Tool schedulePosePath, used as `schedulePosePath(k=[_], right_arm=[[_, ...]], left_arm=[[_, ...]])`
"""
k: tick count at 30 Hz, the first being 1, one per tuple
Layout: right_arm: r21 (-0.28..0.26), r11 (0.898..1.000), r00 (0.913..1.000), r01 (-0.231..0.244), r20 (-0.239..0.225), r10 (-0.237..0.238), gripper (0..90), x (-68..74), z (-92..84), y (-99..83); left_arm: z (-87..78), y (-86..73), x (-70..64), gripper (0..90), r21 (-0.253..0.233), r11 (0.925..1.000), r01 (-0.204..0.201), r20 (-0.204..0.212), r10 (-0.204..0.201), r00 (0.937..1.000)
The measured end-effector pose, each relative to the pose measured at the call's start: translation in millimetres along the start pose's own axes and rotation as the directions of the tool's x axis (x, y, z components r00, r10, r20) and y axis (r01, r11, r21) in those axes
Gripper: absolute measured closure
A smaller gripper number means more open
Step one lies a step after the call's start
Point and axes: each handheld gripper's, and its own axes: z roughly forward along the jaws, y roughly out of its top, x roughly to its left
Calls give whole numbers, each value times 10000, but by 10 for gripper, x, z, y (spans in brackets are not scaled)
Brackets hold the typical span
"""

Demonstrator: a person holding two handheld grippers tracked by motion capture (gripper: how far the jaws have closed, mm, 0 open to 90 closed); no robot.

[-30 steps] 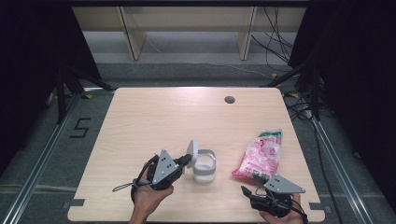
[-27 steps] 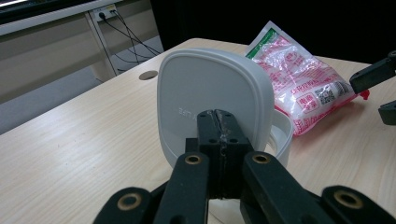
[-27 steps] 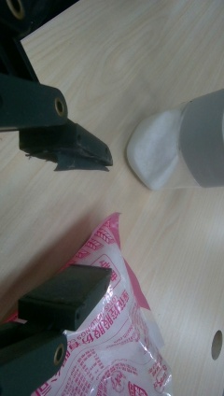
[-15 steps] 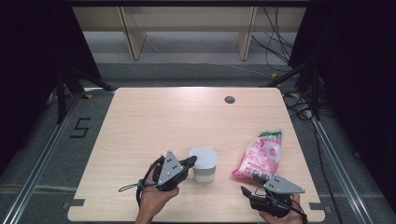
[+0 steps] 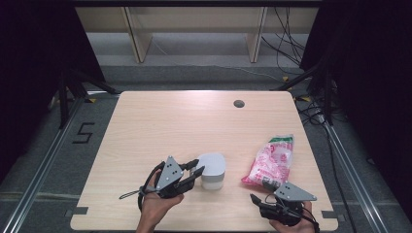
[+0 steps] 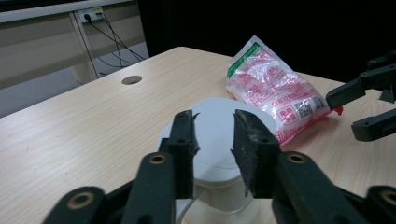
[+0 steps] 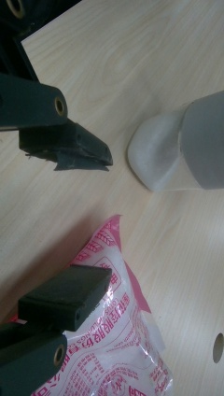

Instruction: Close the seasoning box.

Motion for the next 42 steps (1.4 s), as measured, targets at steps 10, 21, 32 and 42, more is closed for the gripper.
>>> schedulePosePath(k=[10,21,32,42], right_arm=[[-131,9979,9979,-642,-9,642,383,32,-13,1],[-321,9986,9990,-419,-184,413,350,-2,-4,6],[-366,9985,9987,-408,-319,396,326,7,21,-1],[-261,9994,9987,-226,-471,213,311,17,36,-7]], left_arm=[[-44,-80,50,359,82,9992,385,-59,-385,9992],[-101,-191,10,276,46,9976,695,-87,-695,9975],[-159,-336,-52,257,305,9973,662,-207,-656,9976],[-175,-440,-121,239,469,9972,590,-312,-576,9979]])
